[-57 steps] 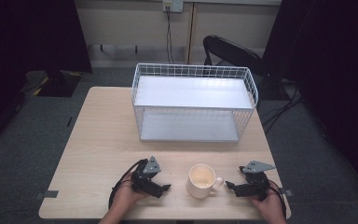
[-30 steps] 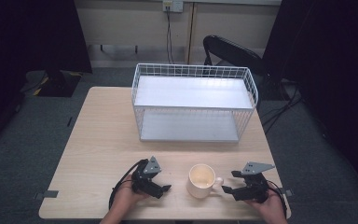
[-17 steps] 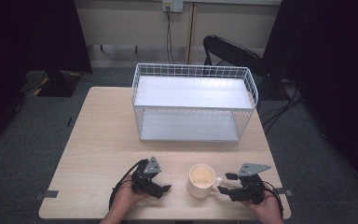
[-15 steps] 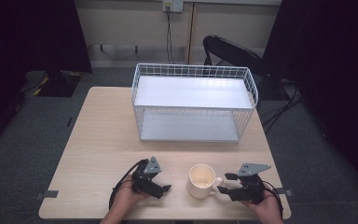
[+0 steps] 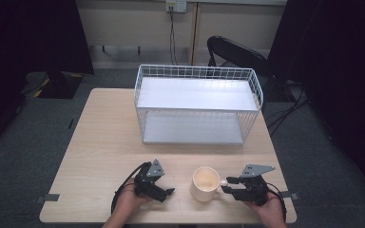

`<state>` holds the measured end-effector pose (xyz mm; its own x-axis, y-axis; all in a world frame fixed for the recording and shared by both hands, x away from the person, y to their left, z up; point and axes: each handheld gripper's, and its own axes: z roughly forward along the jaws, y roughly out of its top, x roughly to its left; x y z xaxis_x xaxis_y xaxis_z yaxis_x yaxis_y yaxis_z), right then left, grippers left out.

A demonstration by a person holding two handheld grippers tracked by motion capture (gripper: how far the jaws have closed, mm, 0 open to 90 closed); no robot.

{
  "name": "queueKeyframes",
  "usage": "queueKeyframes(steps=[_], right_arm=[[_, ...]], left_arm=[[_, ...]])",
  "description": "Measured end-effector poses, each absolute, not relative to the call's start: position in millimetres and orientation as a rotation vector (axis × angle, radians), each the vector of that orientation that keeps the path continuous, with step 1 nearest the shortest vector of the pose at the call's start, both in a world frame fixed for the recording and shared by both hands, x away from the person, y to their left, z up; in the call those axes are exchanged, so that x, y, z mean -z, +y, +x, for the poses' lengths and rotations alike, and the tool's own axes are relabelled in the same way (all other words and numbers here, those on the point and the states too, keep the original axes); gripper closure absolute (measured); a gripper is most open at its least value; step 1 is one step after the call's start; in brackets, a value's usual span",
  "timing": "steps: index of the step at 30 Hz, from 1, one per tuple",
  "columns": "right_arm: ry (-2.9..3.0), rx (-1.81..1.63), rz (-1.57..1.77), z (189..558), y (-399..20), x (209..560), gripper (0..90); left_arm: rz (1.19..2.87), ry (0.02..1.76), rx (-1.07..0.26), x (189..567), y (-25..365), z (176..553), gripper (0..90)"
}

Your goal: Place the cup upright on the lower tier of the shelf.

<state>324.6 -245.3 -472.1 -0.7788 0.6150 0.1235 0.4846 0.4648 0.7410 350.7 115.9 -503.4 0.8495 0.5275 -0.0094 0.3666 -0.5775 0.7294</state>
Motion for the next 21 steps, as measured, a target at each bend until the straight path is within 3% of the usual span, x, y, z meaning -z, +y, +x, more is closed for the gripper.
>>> queueKeyframes(steps=[21], right_arm=[[2.517, -1.209, 1.005, 330.9, -238.5, 469.3, 75.1]], left_arm=[[2.248, 0.649, -0.268, 503.4, 115.7, 350.6, 7.1]])
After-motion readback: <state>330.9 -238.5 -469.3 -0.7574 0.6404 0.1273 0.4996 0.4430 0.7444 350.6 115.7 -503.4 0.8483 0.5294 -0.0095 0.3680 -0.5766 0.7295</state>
